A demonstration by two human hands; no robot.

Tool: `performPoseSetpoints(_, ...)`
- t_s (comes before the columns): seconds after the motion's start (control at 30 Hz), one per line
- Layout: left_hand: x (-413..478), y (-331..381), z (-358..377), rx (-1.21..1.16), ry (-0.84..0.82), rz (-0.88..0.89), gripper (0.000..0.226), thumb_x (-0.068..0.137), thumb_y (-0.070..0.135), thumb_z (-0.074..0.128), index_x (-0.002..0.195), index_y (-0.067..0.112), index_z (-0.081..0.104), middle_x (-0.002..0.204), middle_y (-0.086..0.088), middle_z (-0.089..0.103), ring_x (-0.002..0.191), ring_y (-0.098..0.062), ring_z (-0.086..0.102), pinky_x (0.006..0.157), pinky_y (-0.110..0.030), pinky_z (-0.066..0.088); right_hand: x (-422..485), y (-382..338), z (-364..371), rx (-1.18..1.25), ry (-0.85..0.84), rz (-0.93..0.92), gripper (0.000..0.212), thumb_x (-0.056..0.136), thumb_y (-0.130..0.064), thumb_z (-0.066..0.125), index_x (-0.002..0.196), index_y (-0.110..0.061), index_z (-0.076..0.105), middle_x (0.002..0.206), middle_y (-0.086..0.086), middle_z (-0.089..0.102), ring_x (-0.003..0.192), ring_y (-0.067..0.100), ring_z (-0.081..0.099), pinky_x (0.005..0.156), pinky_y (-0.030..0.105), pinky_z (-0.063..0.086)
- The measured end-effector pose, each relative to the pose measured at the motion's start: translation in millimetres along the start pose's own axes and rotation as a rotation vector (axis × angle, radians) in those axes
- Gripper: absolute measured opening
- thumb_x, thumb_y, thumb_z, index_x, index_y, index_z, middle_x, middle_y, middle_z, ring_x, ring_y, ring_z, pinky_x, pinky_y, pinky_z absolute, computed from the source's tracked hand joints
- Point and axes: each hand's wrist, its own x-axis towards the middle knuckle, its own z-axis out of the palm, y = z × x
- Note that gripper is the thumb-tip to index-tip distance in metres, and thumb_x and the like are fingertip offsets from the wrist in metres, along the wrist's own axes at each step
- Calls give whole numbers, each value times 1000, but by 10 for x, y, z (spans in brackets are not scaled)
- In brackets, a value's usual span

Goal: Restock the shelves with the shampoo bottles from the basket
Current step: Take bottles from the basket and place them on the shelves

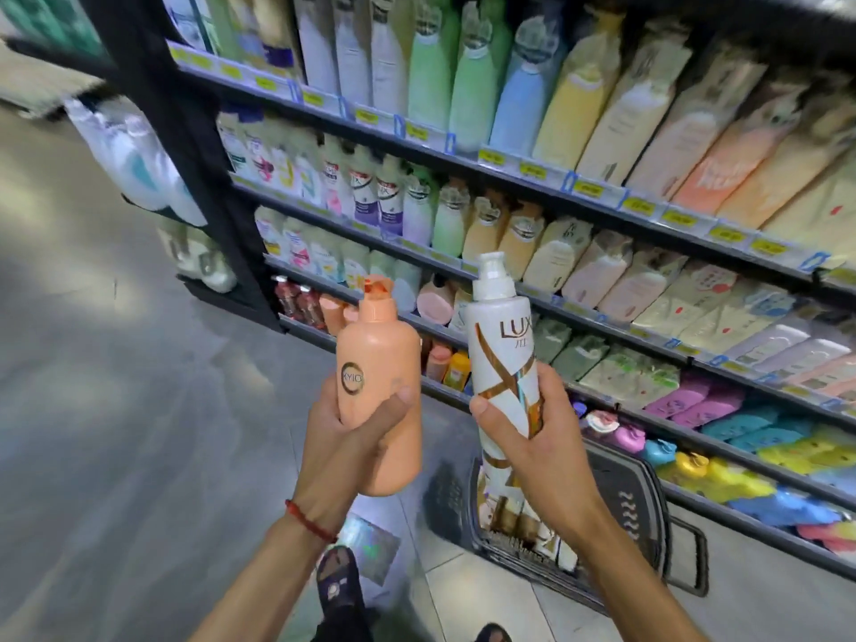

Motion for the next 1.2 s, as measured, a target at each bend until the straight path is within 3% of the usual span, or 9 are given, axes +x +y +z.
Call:
performPoseSetpoints(0.17,635,535,-536,-66,-66,75,67,63,50,85,119,19,66,106,-5,76,90,-18,73,69,-31,58,504,-366,734,-16,20,-71,49,84,-57,79,125,-53,53,108,-17,73,95,8,72,76,22,60)
performPoseSetpoints(0.3,1151,967,-795,-115,-89,137,63,65,47,85,120,23,66,109,-5,75,92,-20,73,70,-30,58,974,-675,1162,2,39,-128,50,81,-58,80,123,-49,55,108,-6,75,97,22,75,86,50,62)
performPoseSetpoints(0.37,1435,1156,-862,-131,-91,155,62,64,48,85,118,26,67,109,-5,75,94,-22,73,70,-32,59,1258,-819,1309,0,36,-161,47,81,-57,81,120,-45,57,105,-6,74,91,23,75,82,55,63)
performPoseSetpoints(0.5,2084,1539,-874,-150,-124,206,50,63,48,85,109,33,70,103,-2,75,89,-19,73,69,-34,60,1881,-1103,1523,-6,40,-248,42,80,-56,78,118,-51,60,104,-14,74,89,7,71,74,20,58)
performPoseSetpoints(0.57,2439,1747,-843,-140,-127,246,46,62,49,85,104,34,70,99,-1,75,87,-18,73,67,-33,60,2236,-1243,1601,-9,49,-286,49,79,-57,78,123,-49,59,110,-18,74,95,3,71,77,13,54)
performPoseSetpoints(0.73,3226,2303,-674,-99,-205,343,62,69,50,83,121,22,63,105,-7,74,93,-25,73,74,-35,59,3091,-1615,1694,-24,73,-387,46,78,-57,76,120,-51,59,108,-21,73,94,1,70,76,10,52)
performPoseSetpoints(0.87,3712,2745,-520,-124,-274,431,53,73,50,82,117,28,65,106,-1,74,93,-16,72,71,-25,58,3605,-1940,1685,-20,150,-473,32,79,-53,77,107,-51,61,99,-17,73,82,-2,67,70,10,51)
performPoseSetpoints(1.07,4245,3331,-384,-99,-382,552,57,75,55,76,123,29,59,114,3,71,103,-13,70,78,-24,57,4041,-2319,1632,2,372,-572,49,68,-48,86,110,-42,62,106,-14,76,92,5,73,77,14,55)
performPoseSetpoints(1.2,4512,3695,-339,-53,-487,648,57,76,54,75,120,24,56,104,13,72,96,-5,70,76,-18,55,4214,-2509,1642,-59,470,-589,45,70,-52,86,109,-41,66,104,-10,78,90,8,75,78,18,57)
